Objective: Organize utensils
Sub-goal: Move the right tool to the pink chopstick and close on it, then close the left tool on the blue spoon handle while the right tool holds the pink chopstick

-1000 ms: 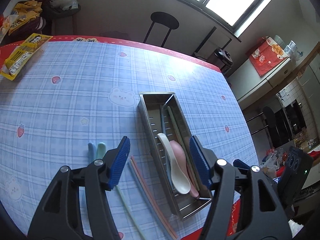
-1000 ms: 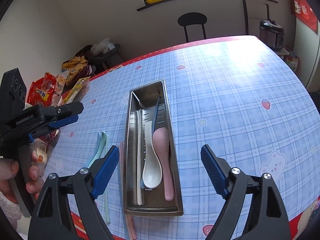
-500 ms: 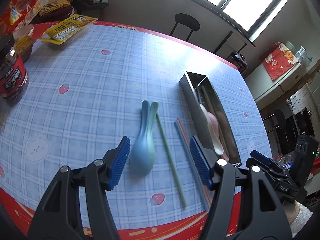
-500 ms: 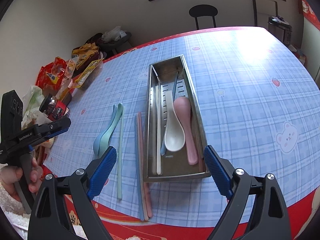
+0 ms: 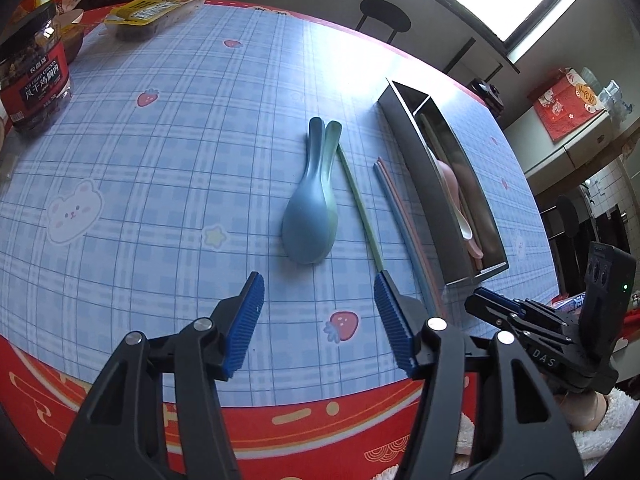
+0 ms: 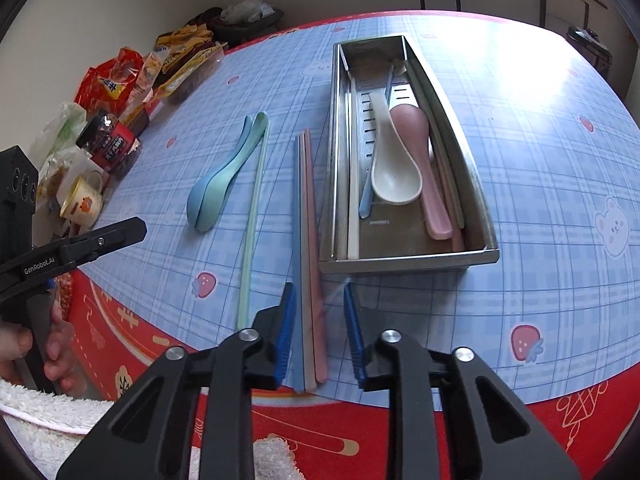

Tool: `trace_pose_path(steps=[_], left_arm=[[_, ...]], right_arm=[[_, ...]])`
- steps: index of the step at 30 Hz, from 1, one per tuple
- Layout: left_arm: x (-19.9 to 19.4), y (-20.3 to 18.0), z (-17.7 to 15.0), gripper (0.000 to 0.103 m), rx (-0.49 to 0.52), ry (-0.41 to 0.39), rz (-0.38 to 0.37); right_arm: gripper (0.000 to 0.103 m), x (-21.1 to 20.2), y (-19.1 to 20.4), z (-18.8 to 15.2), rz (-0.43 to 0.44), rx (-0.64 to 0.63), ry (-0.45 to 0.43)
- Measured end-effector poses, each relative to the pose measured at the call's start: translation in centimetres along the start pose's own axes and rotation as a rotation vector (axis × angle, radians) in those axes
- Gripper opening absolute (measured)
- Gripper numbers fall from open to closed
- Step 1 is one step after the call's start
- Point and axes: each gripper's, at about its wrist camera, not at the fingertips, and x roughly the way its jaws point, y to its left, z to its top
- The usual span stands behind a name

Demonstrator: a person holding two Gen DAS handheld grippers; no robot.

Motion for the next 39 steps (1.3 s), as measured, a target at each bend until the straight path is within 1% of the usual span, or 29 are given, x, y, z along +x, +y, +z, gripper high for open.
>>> trace_pose_path(steps=[3,8,18,22,26,30,39], left_arm=[[0.1,-0.3,-0.1,0.056,0.016,0.003,0.001],[0.0,-0.4,0.3,0.055,0.032,-0.001,-0.004],[0.3,0.5,0.4,0.054,0.015,0.012,0.010],[0.5,0.7,0.6,0.054,0.014,0.016,0.010],[0.7,0.5,0.6,0.054,0.018,0.020,0.007],[0.9,0.4,0.6,0.054,0.022,0.023,0.002],[2.1,0.6,1.6,0.053,0.032,0.025,0.008]], right_arm=[[0.007,0.9,0.4,-0.1,-0.018,-0.026,0.019],[0.007,1.8,0.9,0.0,-0.028,-0.041,0.033],[0.007,2.8,0.9,0.1,-0.056,-0.060,0.048],[0.007,3.0,1.2,0.2,-0.065,-0.074,0.041],[0.007,3.2,1.5,0.3,-0.069,-0.098,0.041],[0.008,3.4,2.0,-0.1,-0.098,-0.136,0.041],[0.008,3.1,1.3,-0.3,-0.066,-0.105,0.049]])
